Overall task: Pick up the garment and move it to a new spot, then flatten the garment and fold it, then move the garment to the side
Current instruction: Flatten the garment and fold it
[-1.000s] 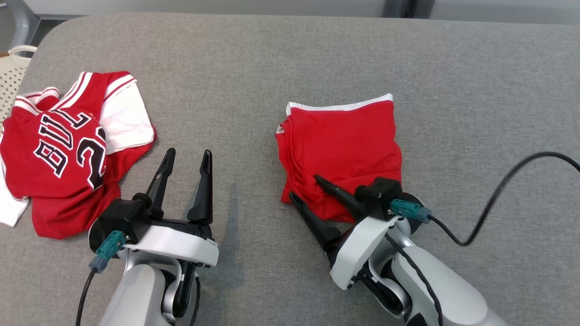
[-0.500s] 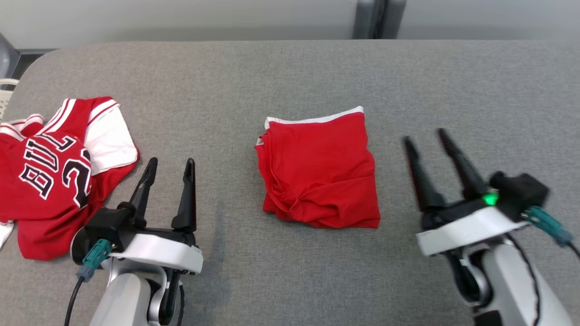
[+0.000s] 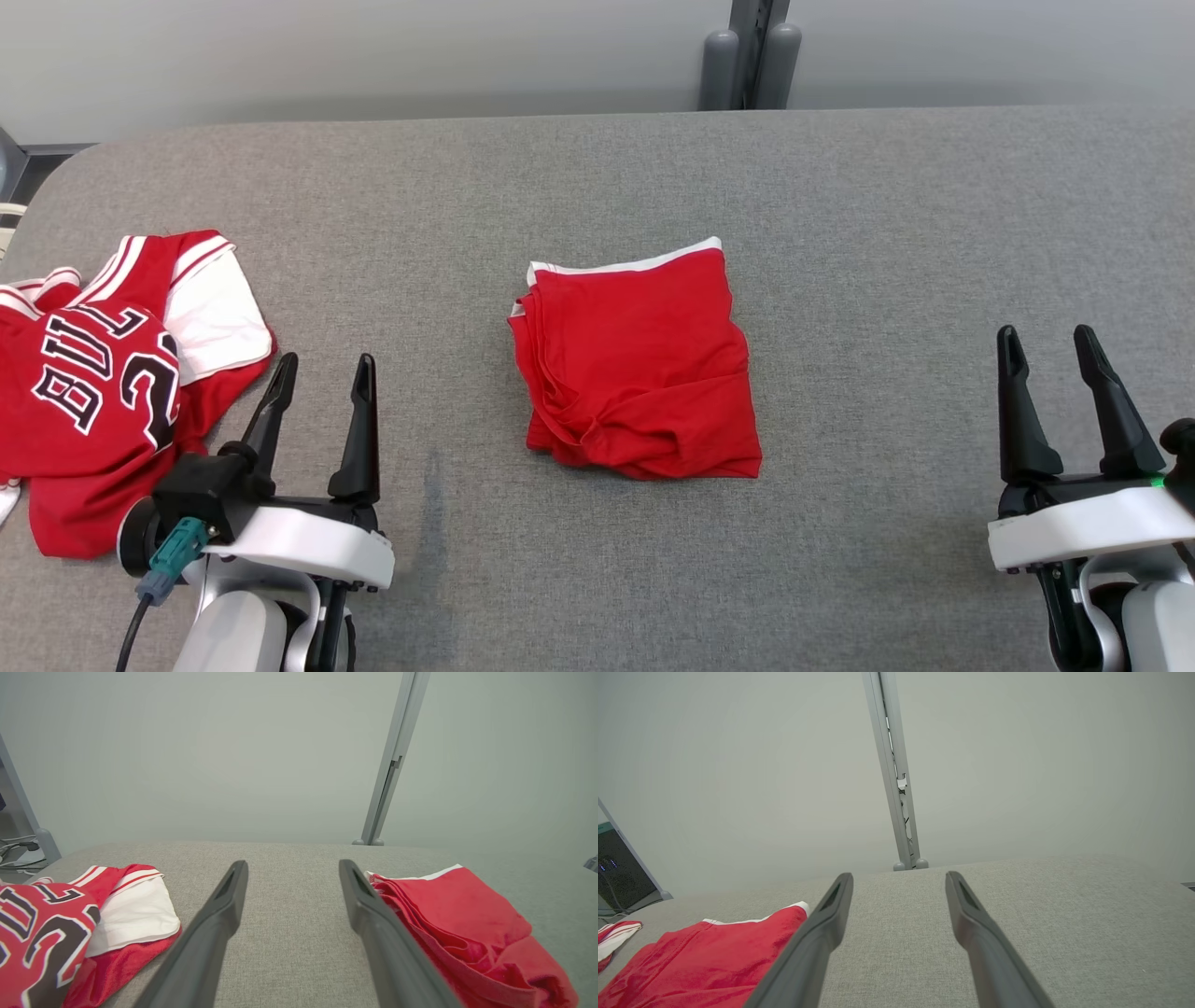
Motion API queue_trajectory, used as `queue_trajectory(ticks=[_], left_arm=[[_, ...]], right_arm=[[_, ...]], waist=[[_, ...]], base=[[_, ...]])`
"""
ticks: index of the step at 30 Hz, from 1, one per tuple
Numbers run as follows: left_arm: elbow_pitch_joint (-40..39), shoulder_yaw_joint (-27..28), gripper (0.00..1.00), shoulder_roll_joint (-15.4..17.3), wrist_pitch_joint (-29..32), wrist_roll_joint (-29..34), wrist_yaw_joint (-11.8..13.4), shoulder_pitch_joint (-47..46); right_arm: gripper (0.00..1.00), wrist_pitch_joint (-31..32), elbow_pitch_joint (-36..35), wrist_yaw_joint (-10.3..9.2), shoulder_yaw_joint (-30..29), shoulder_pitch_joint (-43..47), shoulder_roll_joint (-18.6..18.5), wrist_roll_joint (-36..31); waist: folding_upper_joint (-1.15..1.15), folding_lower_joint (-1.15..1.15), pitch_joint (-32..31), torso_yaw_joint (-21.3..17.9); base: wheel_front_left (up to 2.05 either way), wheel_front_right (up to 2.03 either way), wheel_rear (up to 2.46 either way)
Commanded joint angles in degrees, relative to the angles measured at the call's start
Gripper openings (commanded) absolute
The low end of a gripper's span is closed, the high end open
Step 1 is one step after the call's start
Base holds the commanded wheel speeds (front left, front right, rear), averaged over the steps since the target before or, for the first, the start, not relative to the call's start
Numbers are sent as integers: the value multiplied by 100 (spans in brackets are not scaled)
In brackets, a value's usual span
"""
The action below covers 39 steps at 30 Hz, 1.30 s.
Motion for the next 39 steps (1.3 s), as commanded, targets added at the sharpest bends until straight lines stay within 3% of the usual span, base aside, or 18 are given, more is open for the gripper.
queue_trajectory(ticks=[1, 17, 18, 20, 31, 39], left_arm=[[-32, -3, 100, 42, 15, -18, 25, 57], [-195, -83, 100, 120, 138, -43, 84, 69], [-203, -84, 100, 122, 142, -55, 80, 54], [-219, -88, 100, 126, 146, -79, 75, 0], [-193, -180, 100, 59, 76, -103, 47, -262], [-66, -318, 100, -104, -34, -148, -28, -516]], right_arm=[[100, 51, -41, 1, -20, 57, -4, -58], [100, 236, -38, 1, -66, 87, 62, -168], [93, 264, -28, 1, -137, 77, 58, -211], [0, 291, -55, 2, -128, 13, 66, -212], [0, 458, 431, 1, 684, -603, -29, -248], [0, 236, 1537, 1, 2133, -1503, 24, 102]], waist=[[0, 0, -8, 3], [0, 0, 43, 61], [0, 0, 58, 75], [0, 0, 102, 116], [0, 0, 393, 474], [0, 0, 697, 940]], base=[[0, 0, 0], [0, 0, 0], [0, 0, 0], [0, 0, 0], [0, 0, 0], [0, 0, 0]])
